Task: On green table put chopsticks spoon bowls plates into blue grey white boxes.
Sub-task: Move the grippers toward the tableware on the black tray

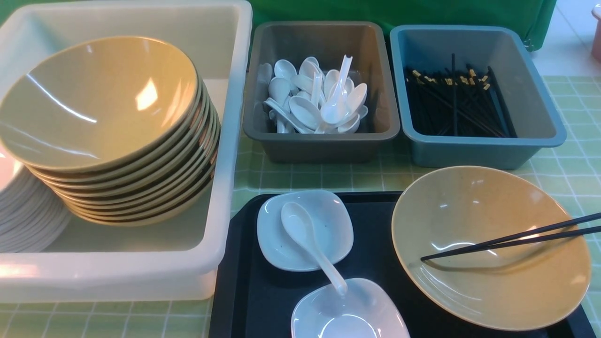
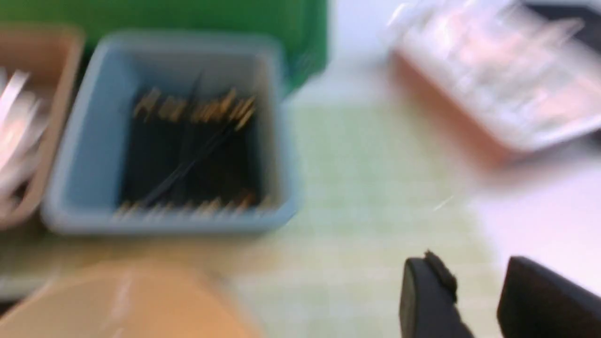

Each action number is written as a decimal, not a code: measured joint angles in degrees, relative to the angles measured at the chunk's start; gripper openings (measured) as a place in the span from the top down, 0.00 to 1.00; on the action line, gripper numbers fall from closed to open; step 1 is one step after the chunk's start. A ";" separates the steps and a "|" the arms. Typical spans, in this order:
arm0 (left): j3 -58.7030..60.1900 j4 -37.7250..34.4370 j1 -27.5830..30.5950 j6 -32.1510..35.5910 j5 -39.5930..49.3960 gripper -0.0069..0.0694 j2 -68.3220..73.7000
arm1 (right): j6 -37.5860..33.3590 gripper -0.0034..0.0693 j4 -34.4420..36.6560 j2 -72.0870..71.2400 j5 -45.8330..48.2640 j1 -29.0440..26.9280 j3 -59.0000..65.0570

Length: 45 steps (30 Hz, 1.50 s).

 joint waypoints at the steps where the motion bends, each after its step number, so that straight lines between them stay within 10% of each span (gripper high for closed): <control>1: 0.64 -2.36 -0.53 0.81 0.13 0.91 0.00 | -6.24 0.63 5.29 2.07 2.25 0.00 -0.26; 8: 3.30 -17.31 -7.31 13.90 1.13 0.91 0.76 | -32.62 0.63 24.98 17.21 15.08 2.81 -6.76; 19: 3.30 -27.21 -17.95 25.07 5.32 0.91 9.72 | -40.64 0.54 0.91 36.10 22.92 25.43 -15.84; 29: 3.30 -23.58 -21.33 26.78 5.94 0.91 11.34 | -54.69 0.33 -4.31 45.68 24.58 26.77 -16.18; 45: 3.35 -16.89 -21.33 27.98 5.94 0.91 11.34 | -54.38 0.33 -4.48 55.76 23.75 23.45 -16.23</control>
